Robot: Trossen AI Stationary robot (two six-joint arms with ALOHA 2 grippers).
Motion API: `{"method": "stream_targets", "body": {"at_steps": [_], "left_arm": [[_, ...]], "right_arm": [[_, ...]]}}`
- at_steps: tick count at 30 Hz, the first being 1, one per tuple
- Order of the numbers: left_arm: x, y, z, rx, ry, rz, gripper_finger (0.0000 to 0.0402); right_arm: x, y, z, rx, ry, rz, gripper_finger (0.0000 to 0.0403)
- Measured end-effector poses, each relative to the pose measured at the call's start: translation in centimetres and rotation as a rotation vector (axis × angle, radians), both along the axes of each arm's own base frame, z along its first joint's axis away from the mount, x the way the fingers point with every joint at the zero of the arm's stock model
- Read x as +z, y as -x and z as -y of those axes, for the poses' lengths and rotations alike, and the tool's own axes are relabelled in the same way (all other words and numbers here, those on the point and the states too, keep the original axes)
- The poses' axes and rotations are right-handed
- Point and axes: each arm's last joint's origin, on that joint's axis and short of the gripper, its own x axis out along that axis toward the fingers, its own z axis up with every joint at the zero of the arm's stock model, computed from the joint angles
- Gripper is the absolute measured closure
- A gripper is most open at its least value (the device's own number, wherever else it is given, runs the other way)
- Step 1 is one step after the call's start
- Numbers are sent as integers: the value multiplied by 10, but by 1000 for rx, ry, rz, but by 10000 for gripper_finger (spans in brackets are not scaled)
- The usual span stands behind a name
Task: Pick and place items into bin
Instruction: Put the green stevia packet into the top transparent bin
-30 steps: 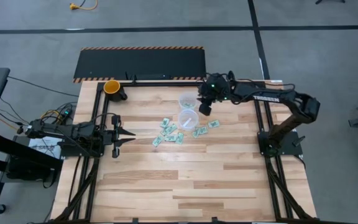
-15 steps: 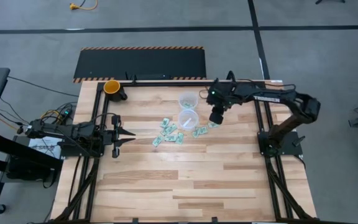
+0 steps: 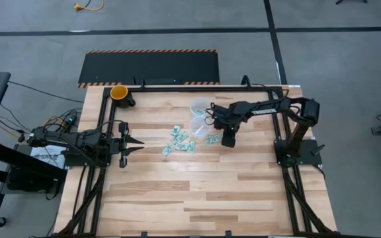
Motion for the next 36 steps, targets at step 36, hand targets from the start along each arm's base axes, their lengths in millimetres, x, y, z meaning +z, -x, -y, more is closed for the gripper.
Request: {"method": "stream_targets", "body": {"at_steps": [36], "left_arm": [[0,0,0,0,0,0,340]], "right_arm": [[6,11,6,48,33,-39,402]]}}
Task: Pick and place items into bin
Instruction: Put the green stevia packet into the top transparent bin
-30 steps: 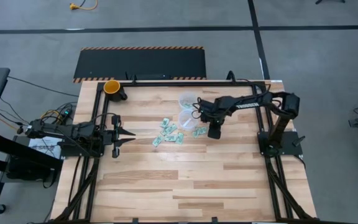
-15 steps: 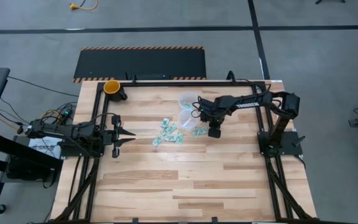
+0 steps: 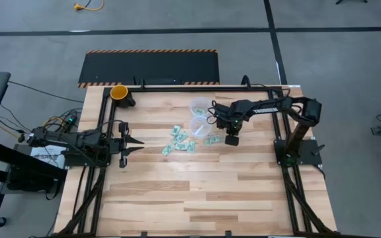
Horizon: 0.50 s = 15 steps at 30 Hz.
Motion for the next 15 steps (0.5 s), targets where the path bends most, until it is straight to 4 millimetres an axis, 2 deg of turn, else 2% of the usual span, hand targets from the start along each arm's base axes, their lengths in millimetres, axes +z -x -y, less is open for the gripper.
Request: {"method": "stream_targets", "body": {"at_steps": [7,15], "left_arm": [[0,0,0,0,0,0,340],[0,0,0,0,0,-1,340]], "right_arm": [[39,5,0,-1,135,145,402],[82,-10,6,59,311,521,403]]}}
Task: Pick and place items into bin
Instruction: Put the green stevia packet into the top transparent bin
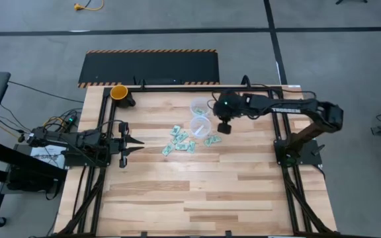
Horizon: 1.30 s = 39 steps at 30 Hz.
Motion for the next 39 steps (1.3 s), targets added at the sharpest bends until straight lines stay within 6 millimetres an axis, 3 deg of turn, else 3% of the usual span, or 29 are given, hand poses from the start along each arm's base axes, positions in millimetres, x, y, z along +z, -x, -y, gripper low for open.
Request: {"method": "stream_targets", "body": {"at_steps": [5,13,23,31,39], "left_arm": [[0,0,0,0,0,1,340],[0,0,0,0,0,0,340],[0,0,0,-3,0,0,340],[0,0,0,-3,0,0,340],[0,0,0,-3,0,0,340]], "right_arm": [[10,-14,8,21,91,173,403],[9,-24,20,-5,120,262,402],[-18,-37,27,0,115,216,397],[-19,-39,27,-3,125,224,350],[2,-31,23,5,132,216,316]]}}
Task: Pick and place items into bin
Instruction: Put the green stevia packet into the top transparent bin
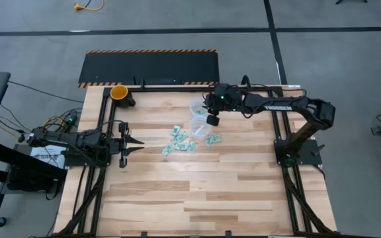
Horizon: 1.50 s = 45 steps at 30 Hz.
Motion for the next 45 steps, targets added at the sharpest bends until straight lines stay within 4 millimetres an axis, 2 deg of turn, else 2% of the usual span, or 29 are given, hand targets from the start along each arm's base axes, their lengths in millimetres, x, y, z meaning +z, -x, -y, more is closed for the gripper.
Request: {"method": "stream_targets", "body": {"at_steps": [7,12,16,22,31,38,45], "left_arm": [[0,0,0,0,0,0,340],[0,0,0,0,0,0,340],[0,0,0,0,0,0,340],[0,0,0,0,0,0,340],[0,0,0,0,0,0,340],[0,0,0,0,0,0,340],[0,0,0,0,0,0,340]], "right_arm": [[26,24,-10,-29,-62,-31,319],[32,44,-21,-72,-137,-75,323],[19,57,-36,-67,-160,-47,323],[-17,69,-53,-56,-190,10,323],[-62,64,-77,15,-230,-87,317],[-81,51,-88,65,-230,-124,284],[-86,50,-88,61,-228,-141,238]]}}
